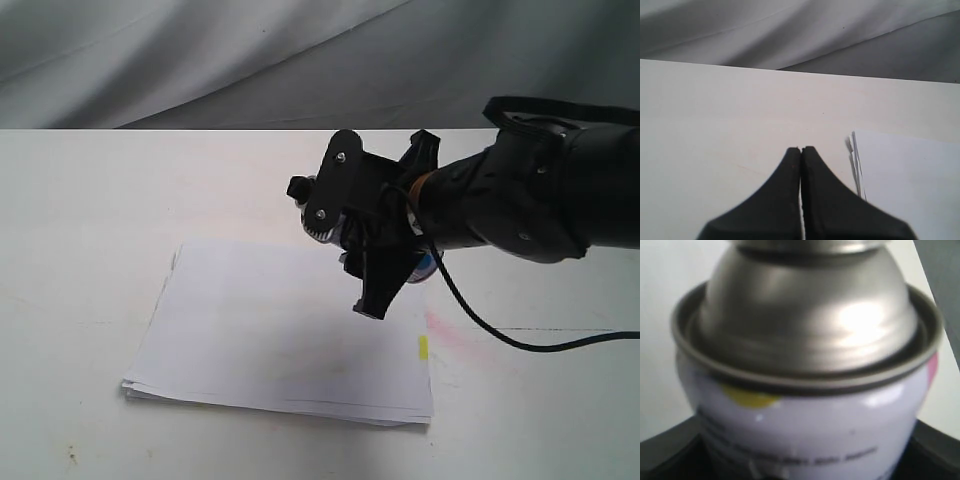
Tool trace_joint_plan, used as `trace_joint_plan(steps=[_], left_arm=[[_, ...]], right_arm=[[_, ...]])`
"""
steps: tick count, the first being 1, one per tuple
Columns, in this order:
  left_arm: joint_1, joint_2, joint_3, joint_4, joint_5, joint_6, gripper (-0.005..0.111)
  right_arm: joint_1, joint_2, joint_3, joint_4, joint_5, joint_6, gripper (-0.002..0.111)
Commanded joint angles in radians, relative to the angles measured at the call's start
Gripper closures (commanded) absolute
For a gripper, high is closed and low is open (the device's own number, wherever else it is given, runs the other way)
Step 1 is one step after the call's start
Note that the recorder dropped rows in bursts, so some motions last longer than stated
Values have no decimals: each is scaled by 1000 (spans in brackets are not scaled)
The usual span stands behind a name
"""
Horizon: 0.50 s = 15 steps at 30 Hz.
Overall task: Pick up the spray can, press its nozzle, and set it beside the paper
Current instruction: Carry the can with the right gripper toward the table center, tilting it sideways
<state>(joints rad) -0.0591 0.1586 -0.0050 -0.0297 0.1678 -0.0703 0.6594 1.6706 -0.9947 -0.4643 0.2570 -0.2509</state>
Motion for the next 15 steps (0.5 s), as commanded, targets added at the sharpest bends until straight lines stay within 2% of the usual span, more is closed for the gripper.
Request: trace_joint_plan(steps=[1,6,10,15], left_arm=[[-2,-2,5,-7,-5,0,107],[-2,-2,5,-7,-5,0,107],[-2,-2,5,-7,-5,0,107],[-2,-2,5,-7,-5,0,107]], right_arm=[[0,-11,-9,-295,15,284,108],[16,-11,-9,-682,134,710,108],[43,-1,-7,-890,153,869,108],[100,70,-7,-1097,299,964,108]])
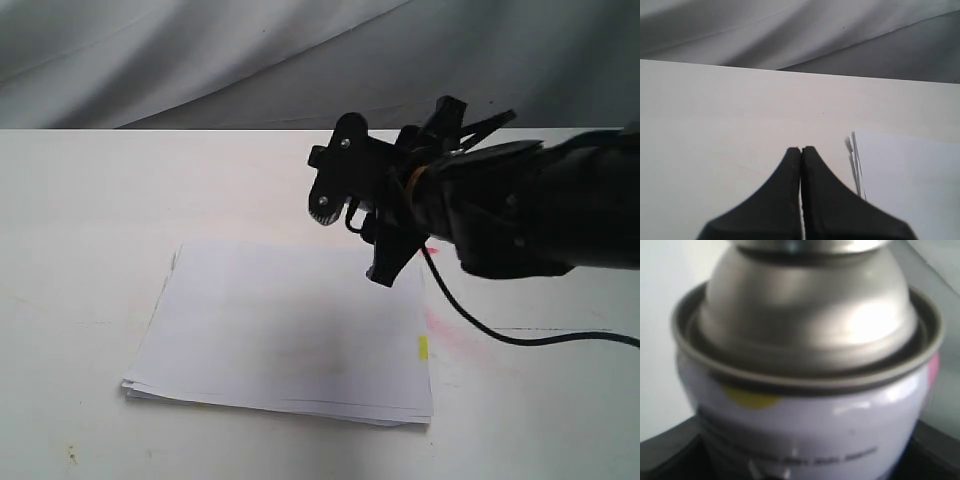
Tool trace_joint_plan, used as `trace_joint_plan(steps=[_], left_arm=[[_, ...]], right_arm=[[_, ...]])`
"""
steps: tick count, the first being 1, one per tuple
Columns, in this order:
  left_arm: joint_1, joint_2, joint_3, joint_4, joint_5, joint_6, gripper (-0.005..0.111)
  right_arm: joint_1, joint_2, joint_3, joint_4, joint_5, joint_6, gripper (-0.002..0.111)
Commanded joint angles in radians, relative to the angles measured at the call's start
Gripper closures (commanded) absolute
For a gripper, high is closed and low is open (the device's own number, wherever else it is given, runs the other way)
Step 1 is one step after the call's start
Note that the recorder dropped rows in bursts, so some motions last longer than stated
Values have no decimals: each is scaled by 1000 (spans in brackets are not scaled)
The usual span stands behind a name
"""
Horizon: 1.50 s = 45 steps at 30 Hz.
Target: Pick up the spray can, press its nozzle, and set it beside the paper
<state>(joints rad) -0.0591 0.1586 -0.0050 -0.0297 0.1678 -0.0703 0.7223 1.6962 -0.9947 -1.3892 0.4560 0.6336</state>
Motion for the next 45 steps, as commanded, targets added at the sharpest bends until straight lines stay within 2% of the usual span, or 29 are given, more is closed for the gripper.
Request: trace_joint_plan(steps=[1,5,9,18,24,36,41,45], left_arm=[[-2,-2,5,-7,-5,0,107],[-2,-2,5,-7,-5,0,107],[-2,-2,5,-7,-5,0,107],[-2,-2,5,-7,-5,0,107],[-2,-2,5,159,-5,4,107],[-2,-2,5,167,-16,-10,107],[-2,-2,5,88,-79,-34,107],[-2,-2,5,-130,-144,-34,107]], right_arm=[[48,63,-7,-194,124,82,108],[93,127,-7,-266,180,116,108],[96,144,-7,-320,203,151,108],[96,144,-7,-324,205,153,108],[96,144,-7,-324,205,153,108],[96,144,-7,-324,203,153,108],[96,144,-7,-324,203,153,108],[96,144,-7,-324,201,153,108]])
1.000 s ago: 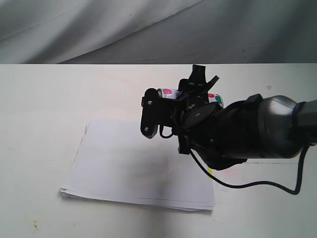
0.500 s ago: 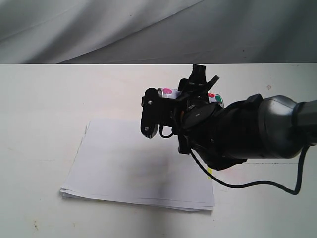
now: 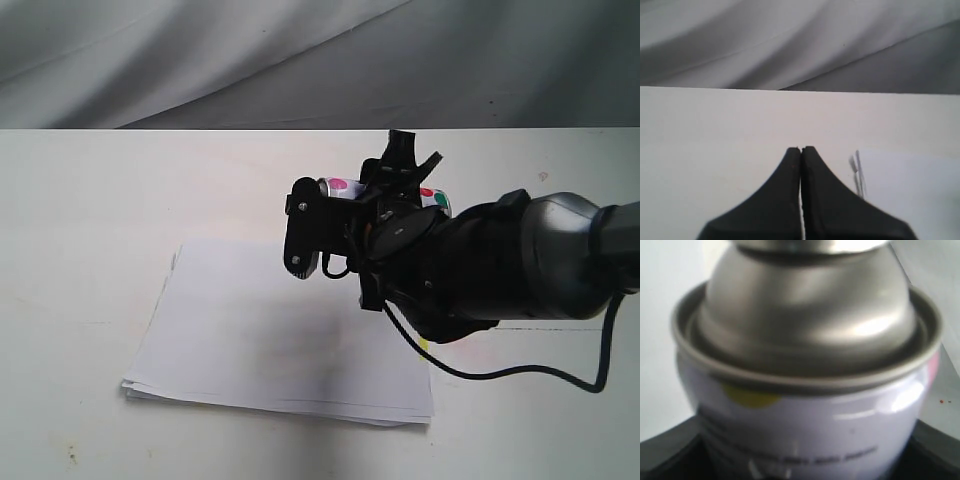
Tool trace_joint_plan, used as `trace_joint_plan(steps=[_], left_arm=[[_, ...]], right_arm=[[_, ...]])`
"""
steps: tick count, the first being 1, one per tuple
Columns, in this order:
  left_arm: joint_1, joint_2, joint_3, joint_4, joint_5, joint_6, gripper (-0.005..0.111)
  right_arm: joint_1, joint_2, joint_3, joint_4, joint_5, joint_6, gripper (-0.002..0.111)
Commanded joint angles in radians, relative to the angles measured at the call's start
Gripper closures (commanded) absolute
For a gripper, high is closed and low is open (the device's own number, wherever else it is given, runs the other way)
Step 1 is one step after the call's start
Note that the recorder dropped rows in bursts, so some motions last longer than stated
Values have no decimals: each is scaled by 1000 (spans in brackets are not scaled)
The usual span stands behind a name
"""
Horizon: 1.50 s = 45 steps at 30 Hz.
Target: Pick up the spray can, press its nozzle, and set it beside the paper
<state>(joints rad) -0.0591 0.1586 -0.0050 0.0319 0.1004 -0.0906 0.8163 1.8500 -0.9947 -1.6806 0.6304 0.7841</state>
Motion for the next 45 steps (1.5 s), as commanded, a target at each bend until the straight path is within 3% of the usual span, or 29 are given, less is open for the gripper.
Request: trace_joint_plan(steps=[1,6,17,23,35,39,45], left_arm=[[-2,-2,5,-215,-84,-13,107],[-2,-2,5,-218,-100,-23,107],[-4,0,0,-293,-80,-328,107],[-4,137,-194,-223,31,-313,107],[-4,822,-693,-163,92,-161,107],[-4,978,-877,-337,175,91,107],[33,1217,-1118,-981,499,716,107]], right_arm=[[2,-10,-7,-33,25,3,108],[2,-10,-7,-33,6,3,108],[2,-10,-7,-35,-2,3,108],[2,-10,-7,-35,-2,3,108],[2,-10,-7,-35,-15,3,108],[2,-10,-7,-35,-17,3,108],[2,-10,-7,-35,-17,3,108]])
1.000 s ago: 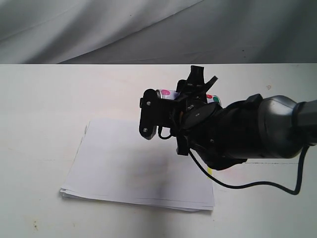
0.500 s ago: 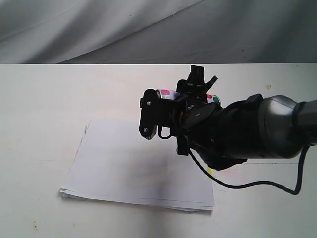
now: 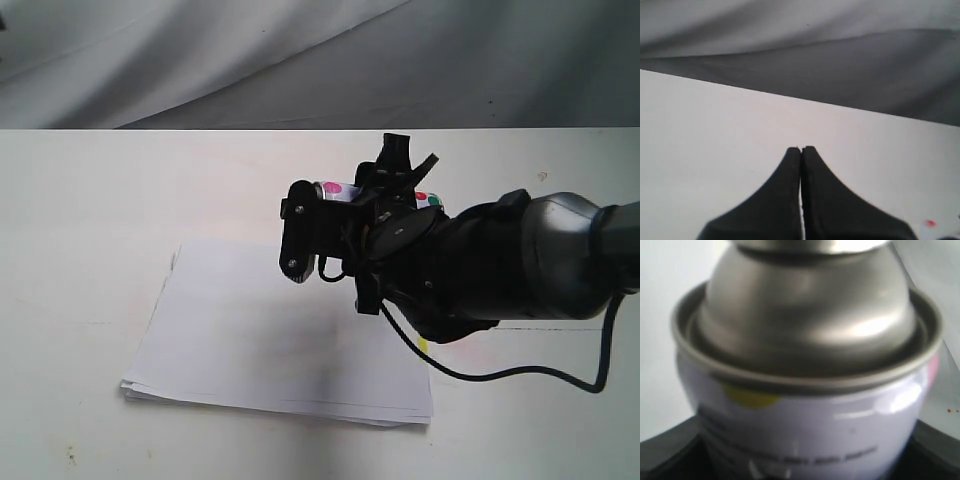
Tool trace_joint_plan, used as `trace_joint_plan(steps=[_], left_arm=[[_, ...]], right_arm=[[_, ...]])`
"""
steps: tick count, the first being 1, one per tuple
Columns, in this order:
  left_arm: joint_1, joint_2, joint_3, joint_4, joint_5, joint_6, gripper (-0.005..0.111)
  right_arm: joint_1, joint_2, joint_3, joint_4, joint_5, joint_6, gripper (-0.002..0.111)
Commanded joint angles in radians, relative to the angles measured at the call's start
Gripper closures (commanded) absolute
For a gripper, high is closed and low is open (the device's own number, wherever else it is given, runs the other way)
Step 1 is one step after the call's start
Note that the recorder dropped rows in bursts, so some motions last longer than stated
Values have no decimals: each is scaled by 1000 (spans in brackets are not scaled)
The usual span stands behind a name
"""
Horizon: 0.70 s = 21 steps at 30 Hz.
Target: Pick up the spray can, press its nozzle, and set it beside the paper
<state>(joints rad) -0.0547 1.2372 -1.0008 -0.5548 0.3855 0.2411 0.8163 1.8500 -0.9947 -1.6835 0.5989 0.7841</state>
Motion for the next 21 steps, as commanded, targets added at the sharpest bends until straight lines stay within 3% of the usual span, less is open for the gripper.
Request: trace_joint_plan(steps=[1,5,11,17,21], left_arm=[[43,179,-148,-485,284,465,107],[98,309,-180,-661,459,631,107],[114,431,-164,-723,644,797,107],[114,486,11,-988,656,1192,107],[114,524,118,-1124,733,1458,107]], right_arm=[[2,-10,-7,-32,15,3,108],[2,-10,-7,-32,15,3,108],[2,-10,-7,-32,15,3,108],[2,-8,-7,-34,15,3,108],[2,-8,-7,-37,13,3,108]])
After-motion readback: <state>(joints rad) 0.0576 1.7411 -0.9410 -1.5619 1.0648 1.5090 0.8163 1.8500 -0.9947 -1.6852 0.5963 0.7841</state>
